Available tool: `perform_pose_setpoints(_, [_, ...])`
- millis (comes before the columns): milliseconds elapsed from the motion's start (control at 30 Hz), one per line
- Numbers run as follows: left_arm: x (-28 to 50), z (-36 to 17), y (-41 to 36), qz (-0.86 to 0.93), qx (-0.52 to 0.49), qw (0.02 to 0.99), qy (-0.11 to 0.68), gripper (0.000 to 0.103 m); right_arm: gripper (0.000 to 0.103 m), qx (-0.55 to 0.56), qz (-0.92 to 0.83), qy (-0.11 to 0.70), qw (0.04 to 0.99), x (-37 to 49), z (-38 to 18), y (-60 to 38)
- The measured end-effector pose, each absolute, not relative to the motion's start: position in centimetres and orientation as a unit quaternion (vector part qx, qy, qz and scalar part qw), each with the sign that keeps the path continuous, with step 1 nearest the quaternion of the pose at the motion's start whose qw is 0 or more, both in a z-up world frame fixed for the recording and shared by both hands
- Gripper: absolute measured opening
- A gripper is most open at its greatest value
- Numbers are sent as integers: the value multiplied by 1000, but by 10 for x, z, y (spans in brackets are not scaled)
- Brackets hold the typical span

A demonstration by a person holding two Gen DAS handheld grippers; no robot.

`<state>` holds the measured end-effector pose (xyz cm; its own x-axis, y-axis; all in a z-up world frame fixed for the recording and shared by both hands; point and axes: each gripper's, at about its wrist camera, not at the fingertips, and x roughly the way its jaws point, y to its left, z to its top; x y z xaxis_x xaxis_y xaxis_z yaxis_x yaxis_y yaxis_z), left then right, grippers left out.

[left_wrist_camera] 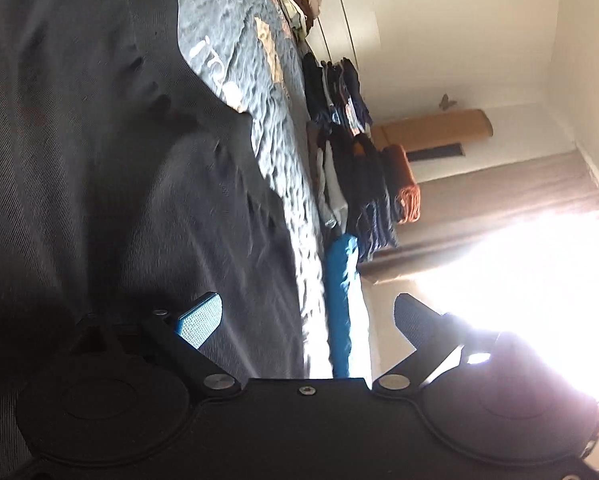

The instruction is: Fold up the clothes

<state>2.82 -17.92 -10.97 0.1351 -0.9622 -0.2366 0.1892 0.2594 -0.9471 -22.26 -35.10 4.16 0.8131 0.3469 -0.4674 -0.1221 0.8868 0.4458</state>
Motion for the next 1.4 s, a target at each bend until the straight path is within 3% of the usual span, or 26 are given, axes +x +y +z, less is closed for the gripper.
perform_pose_setpoints(100, [33, -117, -173, -435, -407, 641, 484, 88, 100, 191, 130, 279, 932, -231, 40, -345])
perform_pose_setpoints(200, [40, -129, -157, -387, -384, 674, 498, 67, 100, 186, 130, 281, 932, -237, 39, -343])
perform_pose_setpoints(267, [45, -136, -147, -358, -379, 688, 505, 45, 100, 184, 128, 280, 934, -241, 38, -342])
perform_pose_setpoints(300, [47, -138, -141, -343, -378, 695, 507, 41, 100, 183, 128, 279, 934, -243, 38, -343])
perform_pose_setpoints(667, [94, -137, -62, -209, -395, 767, 461, 32, 100, 174, 127, 272, 938, -252, 39, -341])
perform_pose_setpoints(933, [95, -129, -33, -199, -406, 782, 430, 32, 100, 162, 148, 275, 936, -249, 37, -327])
perform_pose_setpoints(1000, [88, -121, -29, -199, -407, 784, 423, 33, 100, 159, 154, 277, 935, -248, 36, -324])
perform_pose_setpoints(1167, [51, -89, -20, -238, -413, 795, 376, 94, 100, 156, 164, 275, 934, -241, 37, -314])
perform_pose_setpoints(1400, [-10, -97, -34, -324, -458, 739, 374, 96, 100, 158, 169, 279, 932, -225, 36, -305])
